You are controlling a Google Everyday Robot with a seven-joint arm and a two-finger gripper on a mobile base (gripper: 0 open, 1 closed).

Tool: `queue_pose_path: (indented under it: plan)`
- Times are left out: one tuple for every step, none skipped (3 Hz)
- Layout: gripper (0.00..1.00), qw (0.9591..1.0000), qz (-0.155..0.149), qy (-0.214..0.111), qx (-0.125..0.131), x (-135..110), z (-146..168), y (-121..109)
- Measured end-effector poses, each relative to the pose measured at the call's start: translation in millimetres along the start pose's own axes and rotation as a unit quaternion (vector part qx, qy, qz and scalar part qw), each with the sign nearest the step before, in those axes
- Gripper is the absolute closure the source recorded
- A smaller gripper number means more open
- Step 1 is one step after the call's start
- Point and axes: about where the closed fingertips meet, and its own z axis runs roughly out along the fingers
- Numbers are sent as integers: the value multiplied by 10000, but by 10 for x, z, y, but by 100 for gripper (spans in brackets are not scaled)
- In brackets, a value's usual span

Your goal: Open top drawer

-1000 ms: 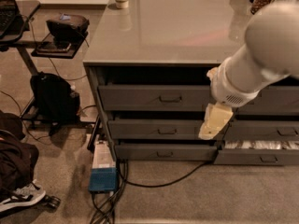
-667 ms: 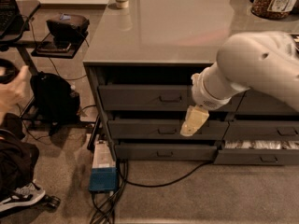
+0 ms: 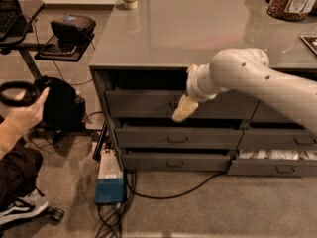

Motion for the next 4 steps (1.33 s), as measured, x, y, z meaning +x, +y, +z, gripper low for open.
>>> queue_pose_path:
  plan:
    - [0,10000,1,-10,7,10,-17,34]
    - [0,10000,1,-9,7,14,-21,42]
    - [0,10000,9,-8,-4,55,-3,64]
    - [0,10000,9,-8,-4,55,-3,64]
